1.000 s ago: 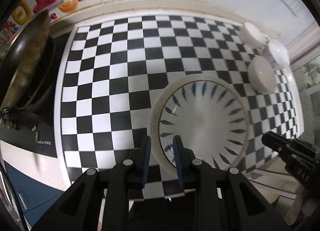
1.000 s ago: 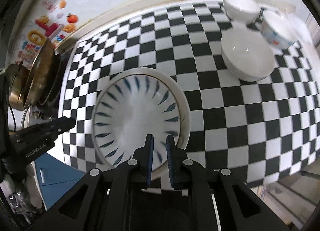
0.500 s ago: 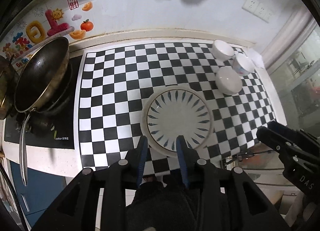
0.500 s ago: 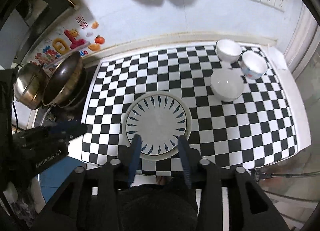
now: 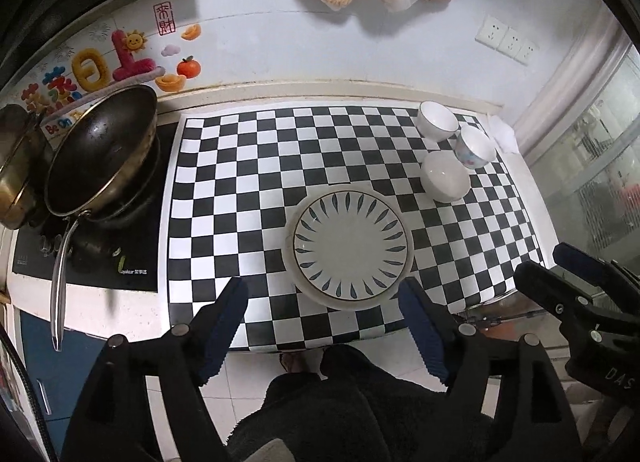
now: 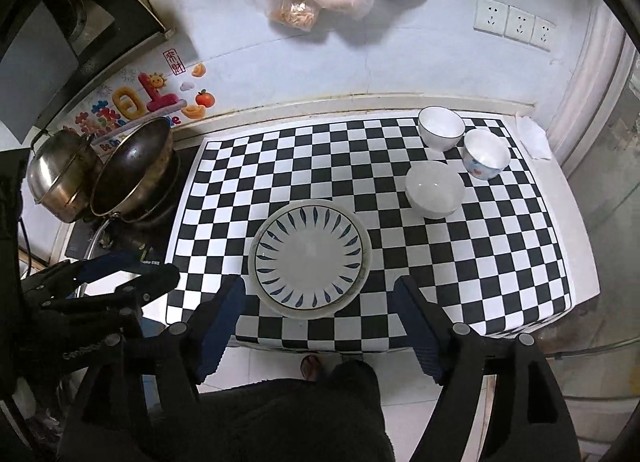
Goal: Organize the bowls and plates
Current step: 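Raise both tools away from the plate stack, then move the left tool to a plain white bowl and grip its rim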
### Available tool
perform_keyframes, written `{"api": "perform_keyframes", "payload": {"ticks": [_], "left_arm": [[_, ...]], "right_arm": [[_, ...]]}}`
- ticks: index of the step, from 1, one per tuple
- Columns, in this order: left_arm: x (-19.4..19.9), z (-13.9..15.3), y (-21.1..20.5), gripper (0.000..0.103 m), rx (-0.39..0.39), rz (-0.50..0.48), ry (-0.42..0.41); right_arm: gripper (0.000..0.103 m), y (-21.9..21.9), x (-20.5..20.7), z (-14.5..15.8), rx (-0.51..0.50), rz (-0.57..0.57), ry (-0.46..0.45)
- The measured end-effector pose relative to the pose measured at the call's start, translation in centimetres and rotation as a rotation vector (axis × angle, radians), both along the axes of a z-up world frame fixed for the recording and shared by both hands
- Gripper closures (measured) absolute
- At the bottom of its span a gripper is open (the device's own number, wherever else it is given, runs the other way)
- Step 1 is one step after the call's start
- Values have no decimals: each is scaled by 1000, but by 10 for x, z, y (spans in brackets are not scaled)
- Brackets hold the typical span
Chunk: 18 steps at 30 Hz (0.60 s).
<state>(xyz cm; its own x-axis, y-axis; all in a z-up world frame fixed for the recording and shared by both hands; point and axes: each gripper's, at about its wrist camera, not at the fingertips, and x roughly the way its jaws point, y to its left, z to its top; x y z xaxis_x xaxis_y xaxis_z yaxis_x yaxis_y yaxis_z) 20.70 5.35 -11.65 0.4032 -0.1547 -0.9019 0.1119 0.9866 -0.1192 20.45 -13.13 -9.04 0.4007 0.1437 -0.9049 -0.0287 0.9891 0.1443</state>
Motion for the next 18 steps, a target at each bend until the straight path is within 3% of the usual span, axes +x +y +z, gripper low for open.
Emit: {"api": "perform_keyframes", "payload": {"ticks": [18], "left_arm": [[-1,8,-6,26,-3,13,-22]], "right_arm": [[21,-15,-4,2,25,-18,-3]]}}
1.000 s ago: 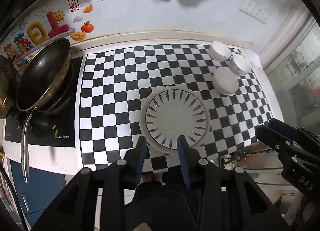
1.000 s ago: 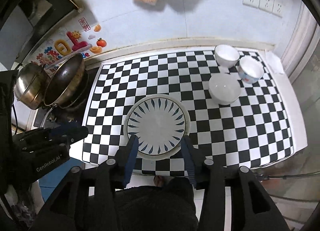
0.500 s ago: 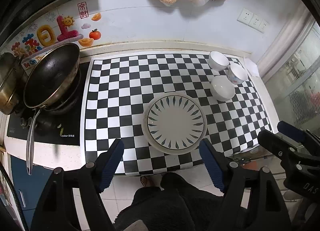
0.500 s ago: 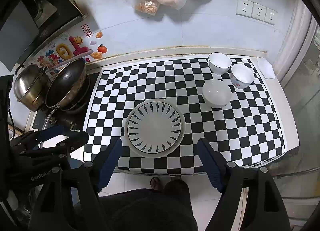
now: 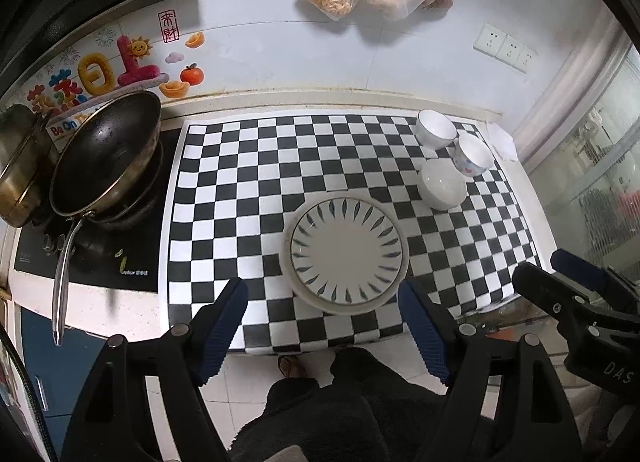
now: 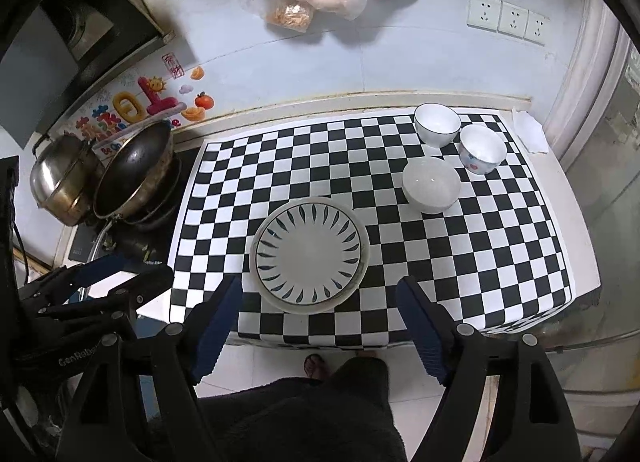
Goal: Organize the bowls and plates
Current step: 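Move the left tool to a plain white bowl and grip its rim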
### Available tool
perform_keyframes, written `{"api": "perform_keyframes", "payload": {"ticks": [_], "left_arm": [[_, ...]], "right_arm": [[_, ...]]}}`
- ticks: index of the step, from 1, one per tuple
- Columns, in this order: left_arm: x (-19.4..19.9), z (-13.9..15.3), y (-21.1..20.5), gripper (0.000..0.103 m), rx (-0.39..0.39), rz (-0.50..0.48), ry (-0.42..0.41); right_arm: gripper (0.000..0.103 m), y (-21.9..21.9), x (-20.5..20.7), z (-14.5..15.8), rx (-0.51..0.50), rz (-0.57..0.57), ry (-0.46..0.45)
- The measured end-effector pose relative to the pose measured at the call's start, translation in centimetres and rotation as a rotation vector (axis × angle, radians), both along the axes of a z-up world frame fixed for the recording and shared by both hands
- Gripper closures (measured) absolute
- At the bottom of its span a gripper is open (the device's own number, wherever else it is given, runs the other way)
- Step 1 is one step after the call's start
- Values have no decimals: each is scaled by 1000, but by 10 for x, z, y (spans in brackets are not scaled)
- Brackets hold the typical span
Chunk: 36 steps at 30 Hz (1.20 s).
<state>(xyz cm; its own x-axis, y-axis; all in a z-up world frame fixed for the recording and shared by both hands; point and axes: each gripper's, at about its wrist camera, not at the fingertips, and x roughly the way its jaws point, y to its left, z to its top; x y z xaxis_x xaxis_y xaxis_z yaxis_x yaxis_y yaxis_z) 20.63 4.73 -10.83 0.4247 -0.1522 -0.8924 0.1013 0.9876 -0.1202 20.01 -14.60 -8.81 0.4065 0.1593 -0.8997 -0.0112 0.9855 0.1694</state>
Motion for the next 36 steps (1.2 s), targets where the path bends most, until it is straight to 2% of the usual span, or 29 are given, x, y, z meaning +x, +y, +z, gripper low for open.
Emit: {"api": "perform_keyframes", "payload": {"ticks": [4,10,14,18,23,26,29,31,32,33,34,36], "left_arm": [[29,-7,-18,26,-14,20,2],[101,-41,-66,26,-71,34,82],[156,-82,-112,26,-96,22,183],[206,-137,-159,26,-126,15,314],[248,-201,-194,26,-141,43,450],[262,-233,-209,28,-163,62,518],[271,-252,-220,28,-171,56,545],[275,-261,-225,40,-167,51,555],[277,-265,-227,53,-171,47,564],[278,-269,-229,64,-170,42,577],[279,-272,-231,68,-170,38,585],[280,-274,-234,72,-170,29,583]], "right_arm": [[21,-32,17,-9,25,-42,-3],[21,-116,66,-47,21,-134,35],[21,-185,117,-96,81,-194,114],[22,-234,176,-164,135,-194,224],[25,-261,232,-240,169,-137,340],[28,-264,253,-272,182,-106,386],[35,-264,268,-298,197,-84,428],[41,-262,274,-310,213,-70,449],[46,-261,277,-316,226,-67,458],[54,-261,279,-319,233,-64,464],[59,-260,281,-324,241,-61,471],[79,-259,284,-330,255,-58,483]]}}
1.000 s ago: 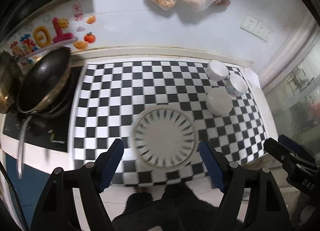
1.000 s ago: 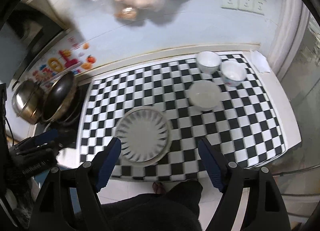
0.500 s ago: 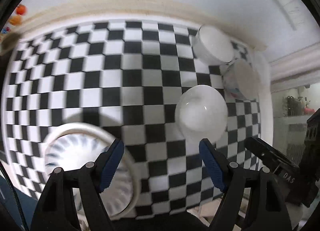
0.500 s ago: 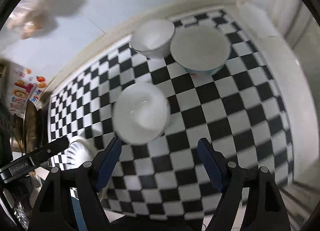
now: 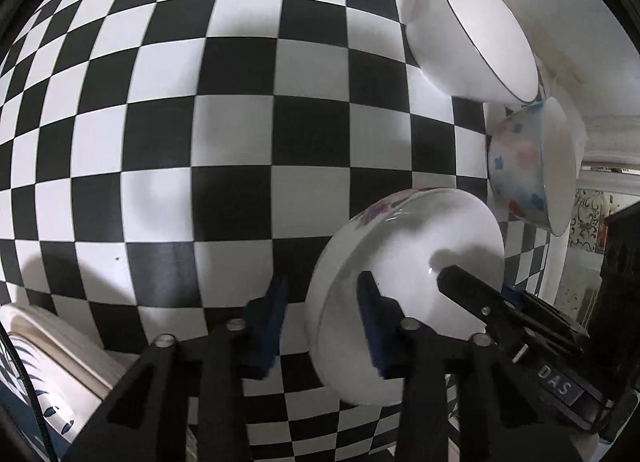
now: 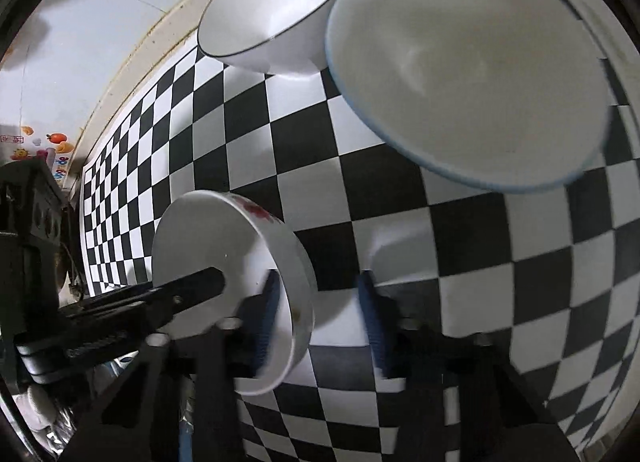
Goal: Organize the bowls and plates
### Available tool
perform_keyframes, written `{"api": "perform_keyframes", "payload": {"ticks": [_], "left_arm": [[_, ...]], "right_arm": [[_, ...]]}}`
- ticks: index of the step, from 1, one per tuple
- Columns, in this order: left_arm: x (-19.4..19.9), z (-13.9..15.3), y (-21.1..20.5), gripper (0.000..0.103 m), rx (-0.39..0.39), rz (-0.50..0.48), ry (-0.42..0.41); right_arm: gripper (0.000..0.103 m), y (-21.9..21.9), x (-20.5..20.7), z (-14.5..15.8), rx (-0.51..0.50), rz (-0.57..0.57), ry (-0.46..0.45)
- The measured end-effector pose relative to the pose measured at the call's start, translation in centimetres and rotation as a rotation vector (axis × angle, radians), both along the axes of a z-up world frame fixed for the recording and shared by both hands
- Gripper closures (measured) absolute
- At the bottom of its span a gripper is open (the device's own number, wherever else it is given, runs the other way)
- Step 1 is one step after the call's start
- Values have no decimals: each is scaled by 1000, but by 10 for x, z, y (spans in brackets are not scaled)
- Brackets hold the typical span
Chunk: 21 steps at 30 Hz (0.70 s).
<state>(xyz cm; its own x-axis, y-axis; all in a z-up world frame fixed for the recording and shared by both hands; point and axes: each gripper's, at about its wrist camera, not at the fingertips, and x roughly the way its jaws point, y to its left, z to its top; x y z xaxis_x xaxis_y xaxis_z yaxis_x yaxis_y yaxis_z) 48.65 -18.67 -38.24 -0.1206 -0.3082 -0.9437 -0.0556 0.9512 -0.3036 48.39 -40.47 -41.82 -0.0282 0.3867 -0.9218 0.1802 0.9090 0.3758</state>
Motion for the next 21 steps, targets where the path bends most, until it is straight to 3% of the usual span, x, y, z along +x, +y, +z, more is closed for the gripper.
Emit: {"api": "perform_keyframes", "payload": {"ticks": [3,11,21], "left_arm": [[2,2,-3,75,-8,-3,-8],[-4,25,-8,75,28,-24,-49],[-52,52,-17,75,11,-72,-55]], "right_arm": [[90,5,1,-3,22,5,10],[90,15,-6,12,6,60,7],[90,8,-44,46,25,88,-2]]}}
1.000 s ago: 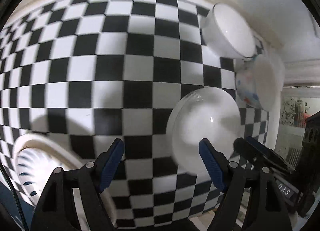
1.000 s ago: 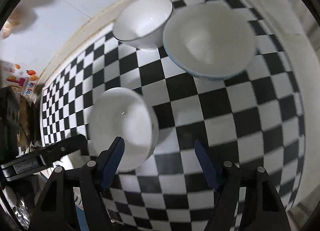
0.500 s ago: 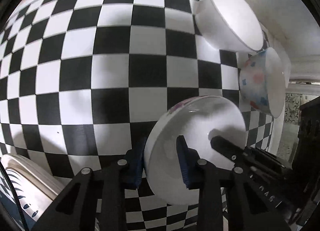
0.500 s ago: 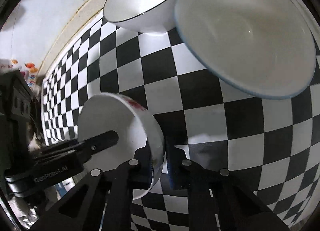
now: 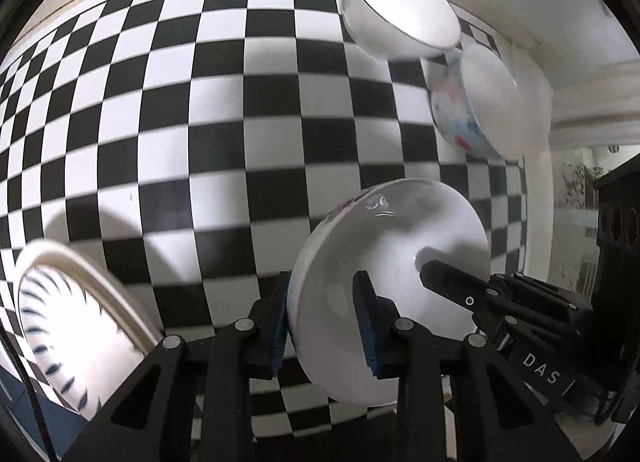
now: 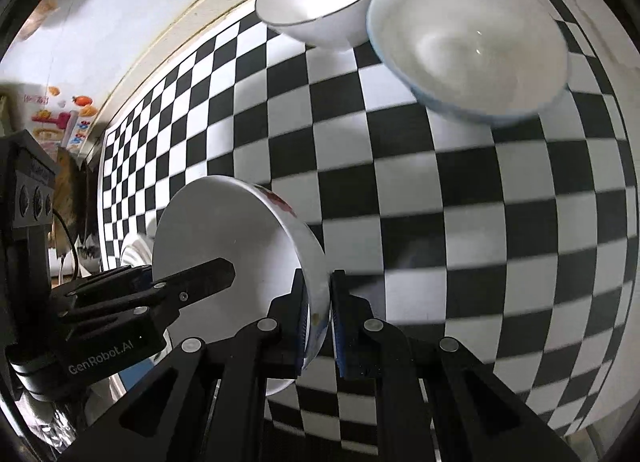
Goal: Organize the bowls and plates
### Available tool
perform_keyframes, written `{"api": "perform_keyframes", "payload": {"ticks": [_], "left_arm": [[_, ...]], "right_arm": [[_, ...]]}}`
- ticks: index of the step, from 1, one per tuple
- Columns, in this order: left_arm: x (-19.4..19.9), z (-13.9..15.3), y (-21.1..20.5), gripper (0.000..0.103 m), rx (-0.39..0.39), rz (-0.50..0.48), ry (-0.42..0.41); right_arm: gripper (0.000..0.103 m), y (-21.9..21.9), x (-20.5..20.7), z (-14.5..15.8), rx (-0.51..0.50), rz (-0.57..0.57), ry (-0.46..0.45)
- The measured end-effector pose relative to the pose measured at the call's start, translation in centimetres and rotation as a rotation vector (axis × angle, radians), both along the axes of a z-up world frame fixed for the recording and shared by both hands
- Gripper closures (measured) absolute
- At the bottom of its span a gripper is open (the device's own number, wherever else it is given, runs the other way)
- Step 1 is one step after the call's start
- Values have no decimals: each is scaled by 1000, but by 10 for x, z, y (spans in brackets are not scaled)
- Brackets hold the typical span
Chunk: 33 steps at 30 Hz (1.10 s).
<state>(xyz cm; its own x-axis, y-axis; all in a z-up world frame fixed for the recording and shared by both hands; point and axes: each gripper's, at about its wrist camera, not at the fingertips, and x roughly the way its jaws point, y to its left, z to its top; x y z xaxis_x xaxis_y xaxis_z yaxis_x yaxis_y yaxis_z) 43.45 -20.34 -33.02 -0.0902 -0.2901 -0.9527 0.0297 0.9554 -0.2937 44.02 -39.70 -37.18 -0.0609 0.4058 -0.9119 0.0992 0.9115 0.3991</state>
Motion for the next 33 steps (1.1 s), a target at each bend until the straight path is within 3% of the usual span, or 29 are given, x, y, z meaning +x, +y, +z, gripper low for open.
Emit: {"api": "perform_keyframes", "payload": {"ticks": [6,13,33], "left_arm": [[-33,-9,-1,75,-8,-2,41],[-54,-30,0,75,-6,6,96],[-59,-47,-8,75,23,-7,111]], "right_arm": [[90,2,-33,4,0,23,19],[90,7,-61,-17,0,44,79],[90,0,-62,-34,-28,54,103]]}}
